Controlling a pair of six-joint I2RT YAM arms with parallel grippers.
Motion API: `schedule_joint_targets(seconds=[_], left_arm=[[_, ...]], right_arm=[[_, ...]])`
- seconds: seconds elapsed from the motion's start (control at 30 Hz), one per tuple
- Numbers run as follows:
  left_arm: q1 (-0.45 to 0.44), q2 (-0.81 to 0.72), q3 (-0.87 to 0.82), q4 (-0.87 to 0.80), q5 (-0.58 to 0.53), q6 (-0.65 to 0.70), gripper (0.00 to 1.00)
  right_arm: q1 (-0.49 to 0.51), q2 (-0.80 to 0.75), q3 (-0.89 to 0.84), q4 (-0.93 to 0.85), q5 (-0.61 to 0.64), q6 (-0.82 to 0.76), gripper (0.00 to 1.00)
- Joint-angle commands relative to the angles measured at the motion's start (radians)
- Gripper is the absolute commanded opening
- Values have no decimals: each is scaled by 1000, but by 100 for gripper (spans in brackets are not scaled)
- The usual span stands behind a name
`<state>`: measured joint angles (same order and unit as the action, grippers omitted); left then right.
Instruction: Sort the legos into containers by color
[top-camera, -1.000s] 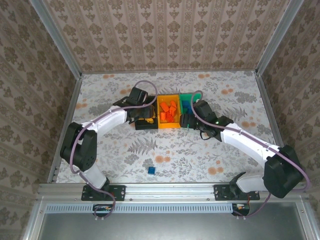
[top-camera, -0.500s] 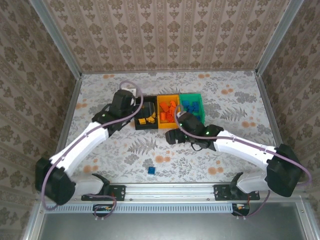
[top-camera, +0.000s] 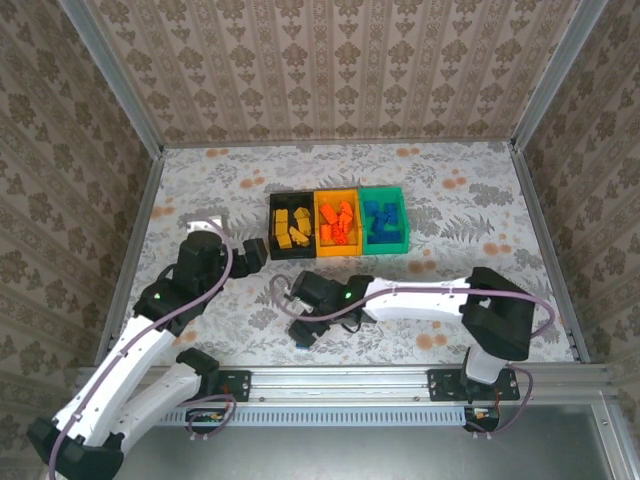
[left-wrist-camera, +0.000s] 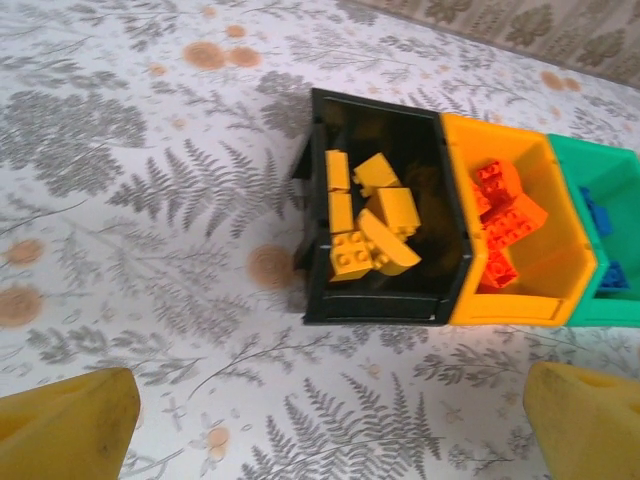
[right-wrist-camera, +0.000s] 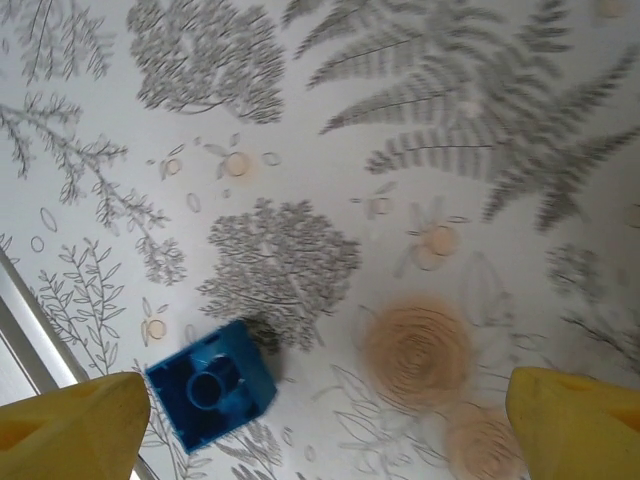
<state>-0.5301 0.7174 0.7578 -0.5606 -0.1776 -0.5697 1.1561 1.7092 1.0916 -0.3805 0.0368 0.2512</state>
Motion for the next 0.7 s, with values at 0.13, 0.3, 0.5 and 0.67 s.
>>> schedule_joint_targets(seconds=[0.13, 0.3, 0.5, 0.67], left_arm=[[62, -22, -5, -82, 2, -11, 100], [107, -18, -14, -69, 40, -15, 100], [134, -16, -25, -58, 69, -18, 100], [156, -9, -33, -40, 101, -21, 100]], right_arm=[[63, 99, 72, -68, -2, -65, 93], [79, 139, 85, -79, 19, -76, 88], [91, 170, 86, -76, 39, -86, 79], [91, 181, 74, -57, 38, -84, 69]])
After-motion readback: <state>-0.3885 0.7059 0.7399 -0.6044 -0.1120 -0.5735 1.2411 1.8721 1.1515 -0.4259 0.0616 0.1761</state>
